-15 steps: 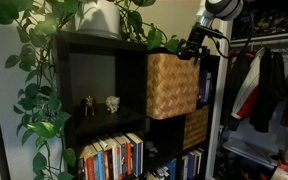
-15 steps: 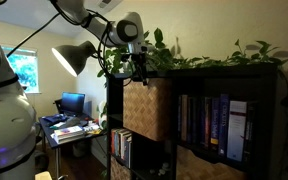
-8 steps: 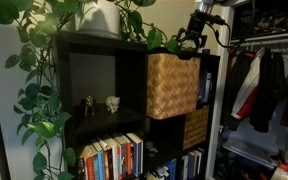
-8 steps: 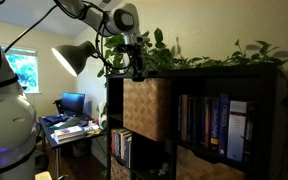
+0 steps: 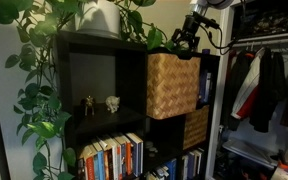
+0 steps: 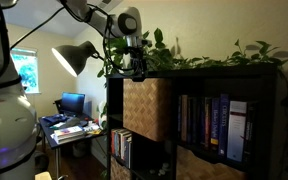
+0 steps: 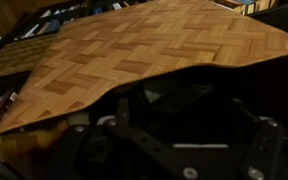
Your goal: Pull out the top brown basket then remove the black sock from the basket and close push in the brown basket
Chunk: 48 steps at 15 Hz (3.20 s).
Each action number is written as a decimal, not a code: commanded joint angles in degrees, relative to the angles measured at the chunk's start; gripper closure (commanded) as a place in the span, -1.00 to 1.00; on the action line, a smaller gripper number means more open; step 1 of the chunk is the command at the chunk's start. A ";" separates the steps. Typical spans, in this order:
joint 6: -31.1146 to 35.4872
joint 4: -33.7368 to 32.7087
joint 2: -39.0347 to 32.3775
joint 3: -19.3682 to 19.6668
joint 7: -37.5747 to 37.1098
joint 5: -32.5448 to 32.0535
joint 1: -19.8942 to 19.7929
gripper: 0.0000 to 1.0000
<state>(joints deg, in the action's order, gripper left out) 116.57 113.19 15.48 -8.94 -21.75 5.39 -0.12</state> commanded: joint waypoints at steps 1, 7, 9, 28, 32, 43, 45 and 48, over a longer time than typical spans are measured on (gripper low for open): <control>2.86 -0.59 -3.83 1.90 9.08 1.23 2.12 -1.00; 5.05 -0.18 -7.47 2.63 18.16 1.15 2.71 -1.00; 5.22 -0.02 -8.36 2.72 20.46 1.12 2.86 -1.00; -3.82 -5.73 -17.05 1.70 25.80 -9.47 4.85 -1.00; -4.40 -6.04 -16.99 1.69 24.78 -9.29 4.90 -0.17; -8.12 -10.92 -13.27 1.92 19.33 -8.68 4.69 0.92; -8.08 -12.17 -12.60 2.44 18.66 -8.11 4.26 0.87; -8.39 -14.30 -11.12 3.22 17.33 -7.88 3.84 0.84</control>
<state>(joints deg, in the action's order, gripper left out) 110.50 100.39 1.88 -6.77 -2.22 -2.93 3.75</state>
